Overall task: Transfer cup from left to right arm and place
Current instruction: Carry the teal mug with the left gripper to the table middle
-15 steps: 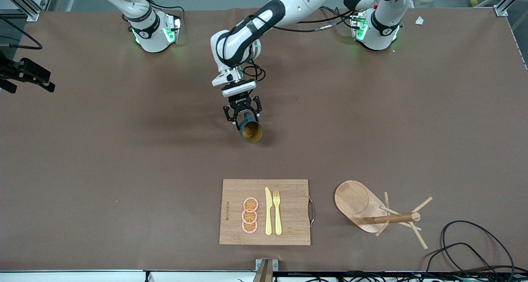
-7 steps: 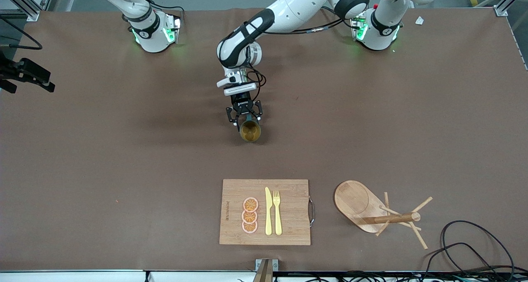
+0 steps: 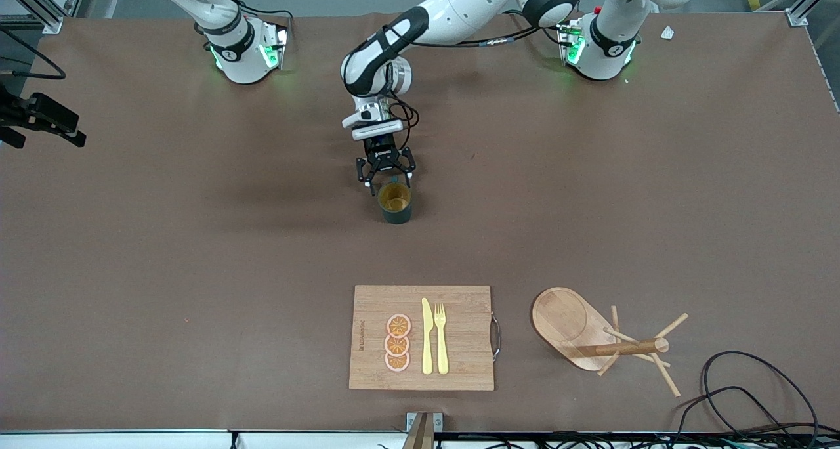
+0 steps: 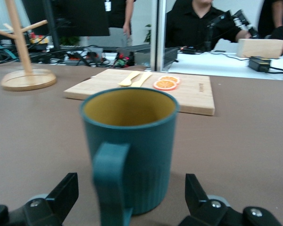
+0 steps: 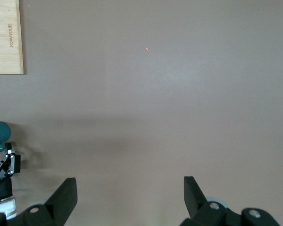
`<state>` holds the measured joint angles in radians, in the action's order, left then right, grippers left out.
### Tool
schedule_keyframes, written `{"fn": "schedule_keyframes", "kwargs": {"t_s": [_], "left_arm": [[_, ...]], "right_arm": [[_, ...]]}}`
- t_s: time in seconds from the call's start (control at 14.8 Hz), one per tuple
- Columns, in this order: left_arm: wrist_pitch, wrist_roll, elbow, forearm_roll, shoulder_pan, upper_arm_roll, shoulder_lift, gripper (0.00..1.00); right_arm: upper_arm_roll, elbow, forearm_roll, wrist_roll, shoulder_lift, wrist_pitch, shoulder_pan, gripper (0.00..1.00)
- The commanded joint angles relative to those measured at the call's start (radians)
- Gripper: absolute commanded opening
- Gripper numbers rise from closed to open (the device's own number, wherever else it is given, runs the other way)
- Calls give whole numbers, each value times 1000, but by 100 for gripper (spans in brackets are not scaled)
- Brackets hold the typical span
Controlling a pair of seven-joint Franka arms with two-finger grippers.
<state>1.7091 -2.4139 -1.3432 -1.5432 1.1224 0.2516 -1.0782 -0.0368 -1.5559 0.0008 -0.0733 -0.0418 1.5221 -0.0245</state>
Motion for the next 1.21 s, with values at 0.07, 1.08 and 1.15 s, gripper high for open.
{"fn": "schedule_keyframes", "kwargs": {"t_s": [0.07, 1.08, 1.15], "left_arm": [[-57, 51, 1, 165, 13, 44, 84, 99], [-69, 756, 13, 846, -396, 67, 647, 100], [-66, 835, 16, 888, -452, 67, 678, 100]], "right_arm": [[12, -6, 5, -13, -3, -3, -15, 100], [20, -139, 38, 346, 34, 105, 216, 100], [18, -166, 39, 412, 43, 148, 256, 100]]}}
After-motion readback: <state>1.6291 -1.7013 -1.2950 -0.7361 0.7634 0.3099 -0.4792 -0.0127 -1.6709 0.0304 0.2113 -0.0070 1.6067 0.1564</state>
